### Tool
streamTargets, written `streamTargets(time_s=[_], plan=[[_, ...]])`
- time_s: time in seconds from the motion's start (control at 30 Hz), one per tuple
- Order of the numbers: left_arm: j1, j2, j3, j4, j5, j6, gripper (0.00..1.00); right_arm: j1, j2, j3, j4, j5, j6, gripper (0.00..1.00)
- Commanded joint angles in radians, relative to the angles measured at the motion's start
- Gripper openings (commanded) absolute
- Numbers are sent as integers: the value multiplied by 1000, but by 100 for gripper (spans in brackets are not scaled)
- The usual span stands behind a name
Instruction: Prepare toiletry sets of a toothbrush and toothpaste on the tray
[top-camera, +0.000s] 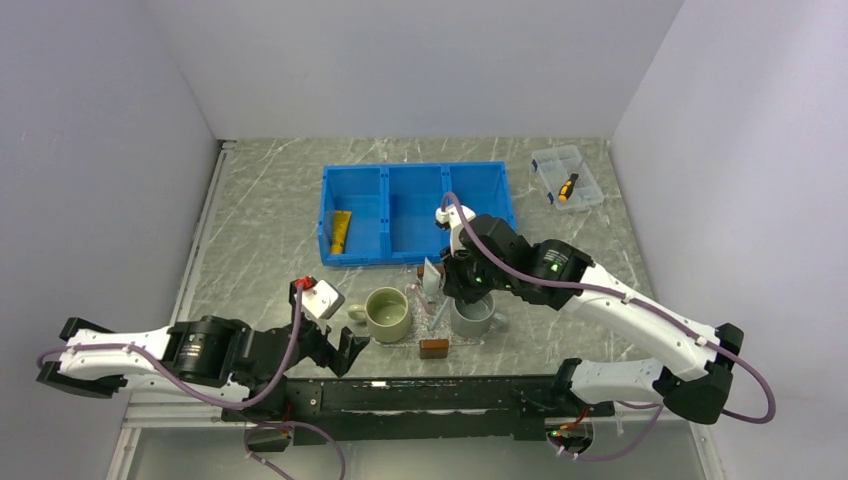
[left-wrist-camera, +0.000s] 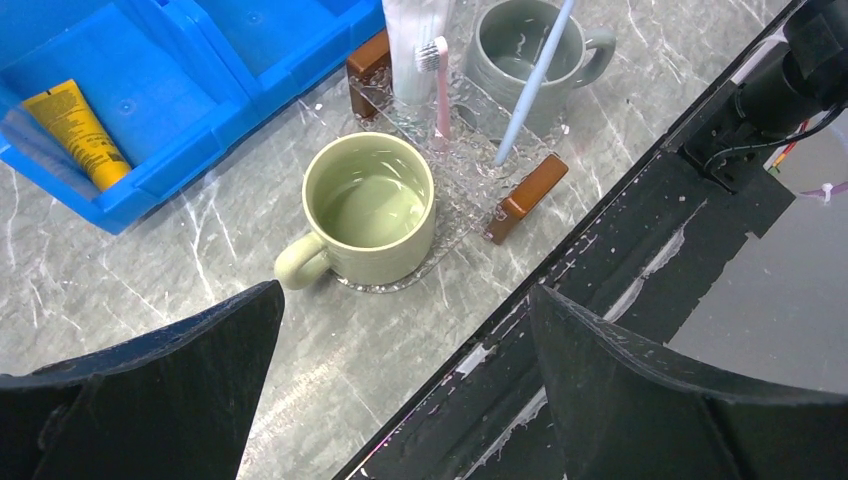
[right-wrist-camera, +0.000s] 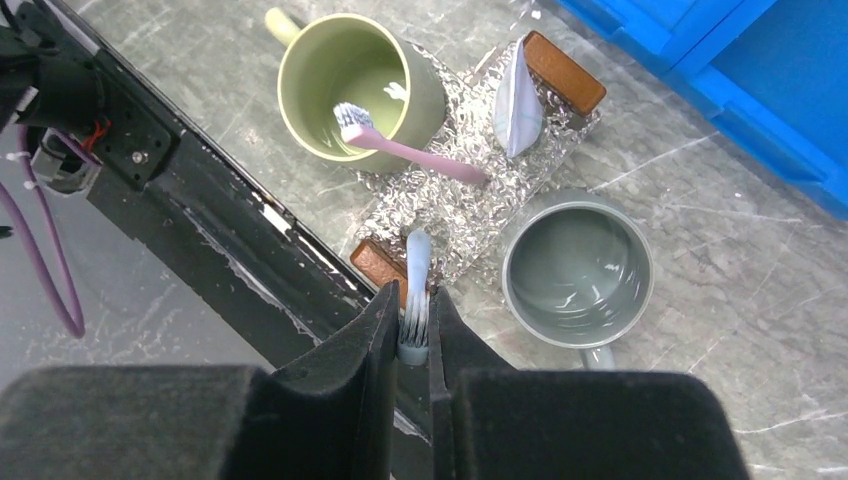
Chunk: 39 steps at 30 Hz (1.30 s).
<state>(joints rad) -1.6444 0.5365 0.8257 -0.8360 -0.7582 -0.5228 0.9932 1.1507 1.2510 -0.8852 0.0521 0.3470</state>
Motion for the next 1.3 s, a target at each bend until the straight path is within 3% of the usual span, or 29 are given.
streamTargets(time_s=[0.0, 0.5, 1.27], plan=[[-8, -27, -13, 3, -32, -35, 99, 15, 14, -19, 54, 19, -10, 0], [-7, -69, -56, 3, -37, -61, 99, 148, 101, -70, 102, 181, 39, 0], [-7, -69, -53, -1, -41, -61, 100, 175, 119, -93, 105, 243, 54, 0]])
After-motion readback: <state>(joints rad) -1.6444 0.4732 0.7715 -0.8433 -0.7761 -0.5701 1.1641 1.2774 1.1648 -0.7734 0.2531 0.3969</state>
